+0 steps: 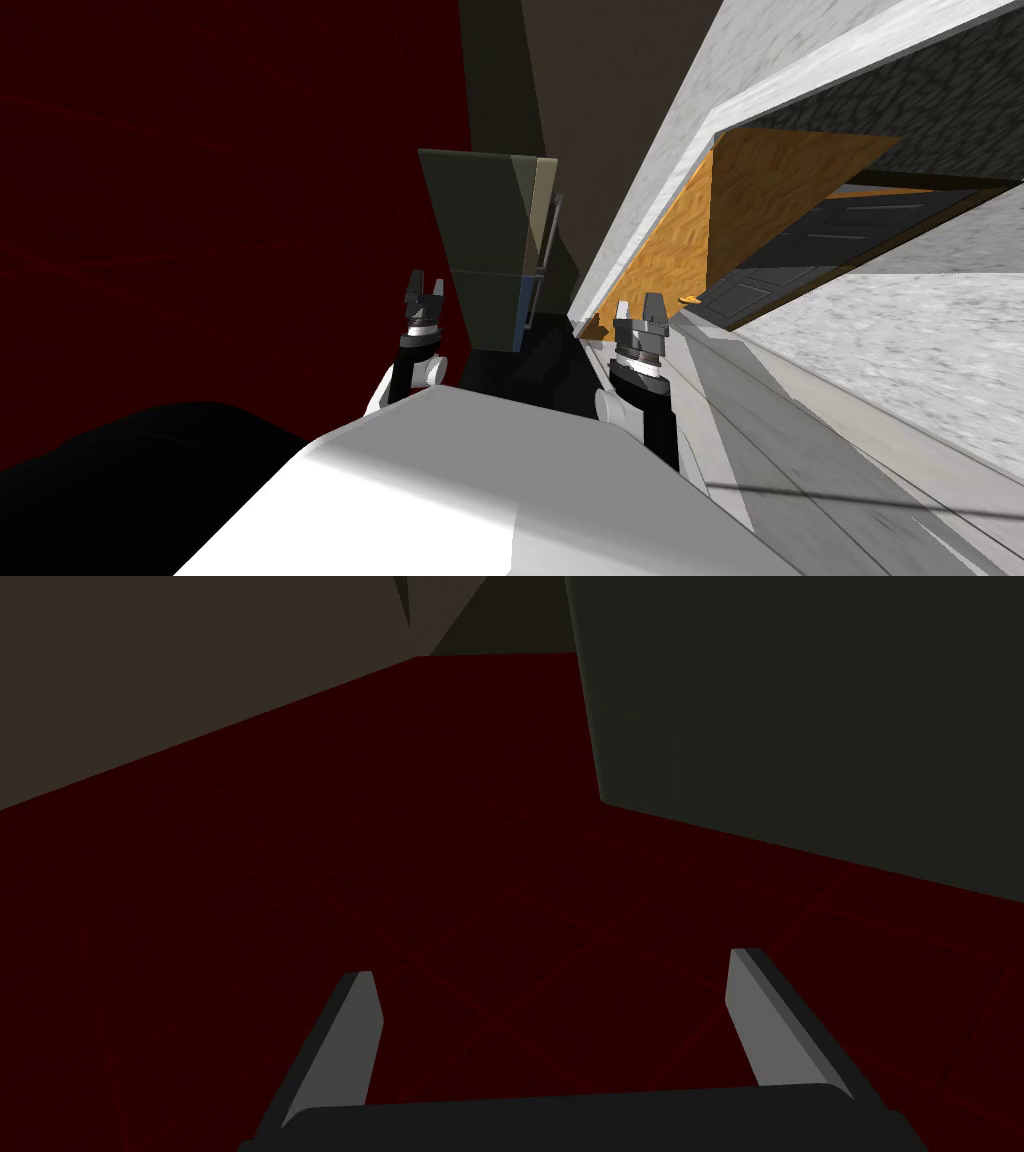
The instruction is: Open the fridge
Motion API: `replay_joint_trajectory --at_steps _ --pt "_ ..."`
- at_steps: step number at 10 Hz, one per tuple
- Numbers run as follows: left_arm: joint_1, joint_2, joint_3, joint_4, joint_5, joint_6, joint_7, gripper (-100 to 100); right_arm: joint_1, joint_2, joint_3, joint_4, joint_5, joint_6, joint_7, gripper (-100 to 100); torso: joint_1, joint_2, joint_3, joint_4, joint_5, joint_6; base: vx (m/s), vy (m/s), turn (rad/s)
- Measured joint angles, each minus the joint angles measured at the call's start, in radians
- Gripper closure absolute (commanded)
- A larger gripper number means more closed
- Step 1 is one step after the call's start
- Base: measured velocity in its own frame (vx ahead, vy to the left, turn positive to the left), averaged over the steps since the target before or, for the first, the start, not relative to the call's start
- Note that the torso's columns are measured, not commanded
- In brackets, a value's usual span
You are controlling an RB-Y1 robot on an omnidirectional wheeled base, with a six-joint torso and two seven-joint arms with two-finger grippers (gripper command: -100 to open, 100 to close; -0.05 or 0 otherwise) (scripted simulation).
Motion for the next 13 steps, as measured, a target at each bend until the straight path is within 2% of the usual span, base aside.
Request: replay_joint_trajectory --at_steps 2,9,10,11,13 --pt "0.0 0.0 0.0 0.0 0.0 0.0 0.0 0 0.0 0.0 0.0 0.0 0.0 0.0 0.0 0 0.0 0.104 -0.209 0.105 0.0 0.0 0.0 0.0 0.0" --pt "0.0 0.0 0.0 0.0 0.0 0.0 0.0 0 0.0 0.0 0.0 0.0 0.0 0.0 0.0 0 0.0 0.618 -1.234 0.617 0.0 0.0 0.0 0.0 0.0" --pt "0.0 0.0 0.0 0.0 0.0 0.0 0.0 -100 0.0 0.0 0.0 0.0 0.0 0.0 0.0 0 0.0 0.691 -1.382 0.691 0.0 0.0 0.016 -0.012 -0.038" --pt "-0.004 0.028 0.004 0.003 0.0 0.007 0.003 -100 0.0 0.0 0.0 0.0 0.0 0.0 0.0 0 0.0 0.725 -1.451 0.724 0.0 0.0 0.025 -0.033 -0.058" --pt "-0.006 0.081 0.011 0.004 0.0 0.03 0.013 -100 0.0 0.0 0.0 0.0 0.0 0.0 0.0 0 -0.001 0.736 -1.475 0.737 0.0 0.0 0.027 -0.037 -0.027"
